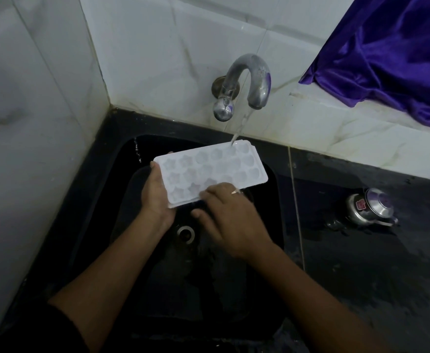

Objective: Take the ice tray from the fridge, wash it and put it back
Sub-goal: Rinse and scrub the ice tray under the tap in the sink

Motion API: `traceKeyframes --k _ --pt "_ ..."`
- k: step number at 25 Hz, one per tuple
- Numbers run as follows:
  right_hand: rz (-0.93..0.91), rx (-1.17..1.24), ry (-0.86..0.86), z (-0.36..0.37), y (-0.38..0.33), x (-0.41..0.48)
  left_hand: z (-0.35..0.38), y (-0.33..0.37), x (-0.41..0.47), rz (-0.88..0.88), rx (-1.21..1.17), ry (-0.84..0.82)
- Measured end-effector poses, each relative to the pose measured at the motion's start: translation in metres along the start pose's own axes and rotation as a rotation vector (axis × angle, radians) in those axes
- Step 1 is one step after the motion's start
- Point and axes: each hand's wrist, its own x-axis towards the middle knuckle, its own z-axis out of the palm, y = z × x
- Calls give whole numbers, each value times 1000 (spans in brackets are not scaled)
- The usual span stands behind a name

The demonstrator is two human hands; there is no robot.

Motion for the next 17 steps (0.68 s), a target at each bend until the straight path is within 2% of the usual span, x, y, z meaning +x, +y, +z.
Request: traceKeyframes --k 3,5,7,9,12,14,17 --pt "110 -36 105 -15 37 -3 -3 4 1 25 -15 -17" --pt "148 -14 106 -13 28 -2 3 2 -1 24 1 -17" --pt "71 45 29 -3 -1 0 13 -6 -5 -20 25 3" --pt "-5 80 -6 -3 0 -1 14 -9 -6 -53 19 -1" --pt "64 20 93 -12 32 -8 6 -5 -3 -26 12 8" --pt "123 35 91 -8 21 -7 7 -8 -1 -37 26 1" --pt "-8 91 -18 5 -15 -3 15 -17 -7 -95 34 17"
